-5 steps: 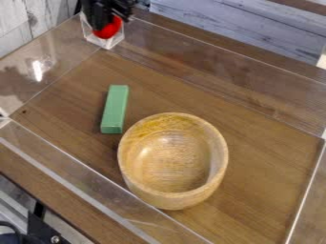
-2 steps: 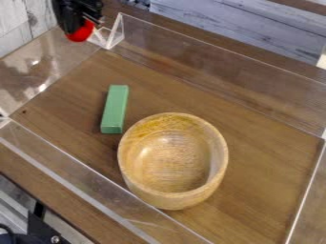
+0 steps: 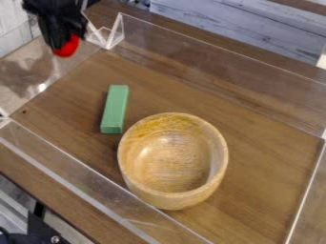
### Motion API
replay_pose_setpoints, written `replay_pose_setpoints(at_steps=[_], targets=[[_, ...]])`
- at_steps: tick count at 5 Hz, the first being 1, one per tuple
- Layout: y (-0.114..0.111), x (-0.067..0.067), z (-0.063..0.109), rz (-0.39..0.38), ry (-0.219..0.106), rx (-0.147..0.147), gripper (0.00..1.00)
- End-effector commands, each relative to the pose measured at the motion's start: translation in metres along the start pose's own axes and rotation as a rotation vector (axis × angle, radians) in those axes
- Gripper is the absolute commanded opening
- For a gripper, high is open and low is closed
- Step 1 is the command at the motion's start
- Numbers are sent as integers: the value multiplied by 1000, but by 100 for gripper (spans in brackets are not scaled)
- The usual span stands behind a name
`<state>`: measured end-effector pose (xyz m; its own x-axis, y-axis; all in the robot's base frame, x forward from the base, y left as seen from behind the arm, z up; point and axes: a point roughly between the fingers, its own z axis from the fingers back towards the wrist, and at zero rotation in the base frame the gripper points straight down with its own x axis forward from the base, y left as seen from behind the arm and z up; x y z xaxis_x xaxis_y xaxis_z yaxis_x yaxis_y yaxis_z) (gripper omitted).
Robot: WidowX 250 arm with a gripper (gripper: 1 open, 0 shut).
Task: Move the red object to the left side of the table
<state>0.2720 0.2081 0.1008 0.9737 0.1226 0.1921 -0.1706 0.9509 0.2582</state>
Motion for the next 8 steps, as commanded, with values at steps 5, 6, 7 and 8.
replay_pose_setpoints(at_steps=[5,6,7,8], targets=[[0,17,-30,63,34,-174,100],[-2,20,-32,77,47,-225,0],[-3,22,-35,93,59,-262,0],[-4,22,-39,93,73,-260,100]])
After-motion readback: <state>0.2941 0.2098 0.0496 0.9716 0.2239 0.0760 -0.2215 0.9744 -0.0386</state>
